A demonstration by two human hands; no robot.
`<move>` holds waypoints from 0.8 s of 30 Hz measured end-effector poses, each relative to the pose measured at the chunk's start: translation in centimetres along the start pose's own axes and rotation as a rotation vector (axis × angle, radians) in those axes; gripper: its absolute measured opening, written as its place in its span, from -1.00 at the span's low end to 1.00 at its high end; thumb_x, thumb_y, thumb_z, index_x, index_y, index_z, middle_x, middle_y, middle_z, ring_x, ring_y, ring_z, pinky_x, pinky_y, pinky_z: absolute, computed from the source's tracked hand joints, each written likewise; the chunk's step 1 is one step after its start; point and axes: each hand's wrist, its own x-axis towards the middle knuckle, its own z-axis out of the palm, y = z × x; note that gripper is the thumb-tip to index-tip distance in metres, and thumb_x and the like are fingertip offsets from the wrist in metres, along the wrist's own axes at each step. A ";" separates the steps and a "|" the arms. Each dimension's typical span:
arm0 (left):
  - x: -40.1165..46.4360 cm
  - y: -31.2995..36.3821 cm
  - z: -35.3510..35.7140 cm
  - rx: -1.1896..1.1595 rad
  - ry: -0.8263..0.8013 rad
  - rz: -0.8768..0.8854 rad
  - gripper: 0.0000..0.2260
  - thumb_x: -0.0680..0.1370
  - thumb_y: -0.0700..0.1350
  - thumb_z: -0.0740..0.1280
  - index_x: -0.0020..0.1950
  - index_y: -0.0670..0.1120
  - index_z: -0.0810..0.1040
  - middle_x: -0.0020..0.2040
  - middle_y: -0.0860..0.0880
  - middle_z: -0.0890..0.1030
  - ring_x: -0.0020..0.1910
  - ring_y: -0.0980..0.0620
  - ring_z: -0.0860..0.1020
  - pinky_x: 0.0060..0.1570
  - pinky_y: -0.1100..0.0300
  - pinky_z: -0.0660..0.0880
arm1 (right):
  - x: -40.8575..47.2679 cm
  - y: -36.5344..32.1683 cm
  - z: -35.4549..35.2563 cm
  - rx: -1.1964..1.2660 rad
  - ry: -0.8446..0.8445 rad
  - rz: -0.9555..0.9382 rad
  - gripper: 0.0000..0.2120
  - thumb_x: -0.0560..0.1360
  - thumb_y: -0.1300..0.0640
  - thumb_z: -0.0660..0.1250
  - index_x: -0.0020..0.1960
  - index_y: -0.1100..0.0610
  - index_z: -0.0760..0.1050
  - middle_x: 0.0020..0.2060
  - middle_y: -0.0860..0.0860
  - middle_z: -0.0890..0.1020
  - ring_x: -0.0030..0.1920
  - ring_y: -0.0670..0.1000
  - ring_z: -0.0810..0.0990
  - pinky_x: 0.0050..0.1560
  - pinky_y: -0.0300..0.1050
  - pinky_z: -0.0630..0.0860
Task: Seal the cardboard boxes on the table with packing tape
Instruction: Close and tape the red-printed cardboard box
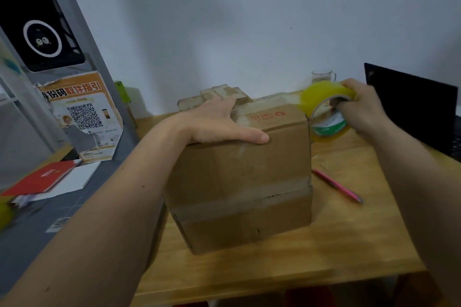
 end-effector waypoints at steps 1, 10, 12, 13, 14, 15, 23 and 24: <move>0.0 0.1 0.0 -0.001 -0.002 0.001 0.22 0.12 0.60 0.26 0.63 0.06 -0.05 0.61 0.03 0.08 0.56 0.00 0.12 0.50 -0.03 0.15 | -0.6 0.8 0.7 0.011 -0.031 0.038 -0.82 0.50 0.43 0.27 -0.07 0.18 0.52 -0.18 0.15 0.57 -0.09 0.15 0.54 -0.06 -0.03 0.45; 0.2 2.2 0.1 0.131 -0.038 0.160 -0.12 0.37 0.48 0.21 0.60 0.16 0.07 0.60 0.12 0.14 0.55 0.03 0.15 0.47 0.05 0.07 | -1.8 2.9 2.0 0.051 -0.046 0.167 -0.72 0.48 0.40 0.33 -0.16 0.01 0.51 -0.19 0.01 0.57 -0.07 0.10 0.55 -0.16 -0.16 0.40; 0.9 3.5 0.3 0.117 -0.037 0.092 -0.15 0.35 0.49 0.32 0.48 0.04 0.28 0.43 0.03 0.41 0.35 -0.04 0.40 0.34 0.04 0.33 | -1.9 2.7 1.9 0.029 -0.054 0.160 -0.72 0.49 0.41 0.33 -0.16 0.02 0.50 -0.20 0.01 0.56 -0.11 0.07 0.54 -0.24 -0.21 0.37; 1.3 4.0 0.2 0.084 -0.039 0.057 -0.18 0.31 0.49 0.36 0.39 0.02 0.35 0.33 0.03 0.48 0.24 -0.03 0.47 0.27 0.03 0.39 | -2.0 2.6 1.9 0.016 -0.063 0.150 -0.71 0.49 0.41 0.32 -0.16 0.01 0.49 -0.20 0.00 0.56 -0.13 0.04 0.53 -0.26 -0.22 0.37; 1.6 4.1 0.1 0.051 -0.052 0.036 -0.18 0.26 0.50 0.38 0.33 0.02 0.38 0.27 0.04 0.50 0.19 -0.02 0.49 0.24 0.02 0.42 | -2.0 2.4 1.8 0.001 -0.075 0.140 -0.70 0.49 0.41 0.32 -0.15 0.00 0.49 -0.20 -0.01 0.55 -0.15 0.02 0.53 -0.27 -0.22 0.37; 1.7 4.1 -0.1 0.020 -0.077 0.028 -0.15 0.22 0.52 0.40 0.32 0.02 0.38 0.28 0.04 0.49 0.19 -0.02 0.48 0.26 0.01 0.42 | -2.0 2.3 1.7 -0.016 -0.092 0.134 -0.70 0.49 0.40 0.32 -0.15 -0.01 0.48 -0.21 -0.02 0.55 -0.17 -0.01 0.52 -0.27 -0.21 0.37; 0.7 0.6 -0.8 -0.010 -0.182 -0.041 0.22 0.14 0.43 0.52 0.62 0.11 -0.05 0.61 0.09 0.09 0.52 -0.01 0.21 0.47 -0.02 0.24 | -2.3 1.5 0.8 -0.051 -0.211 0.140 -0.70 0.51 0.40 0.31 -0.12 -0.02 0.49 -0.14 0.07 0.60 -0.08 0.08 0.56 -0.14 -0.12 0.46; 0.5 0.2 -0.7 -0.048 -0.150 -0.037 0.16 0.17 0.39 0.54 0.60 0.09 0.03 0.58 0.07 0.17 0.45 0.02 0.30 0.39 0.05 0.31 | -2.4 1.5 0.7 -0.039 -0.206 0.148 -0.70 0.51 0.40 0.31 -0.11 -0.02 0.49 -0.12 0.09 0.60 -0.08 0.08 0.55 -0.17 -0.15 0.45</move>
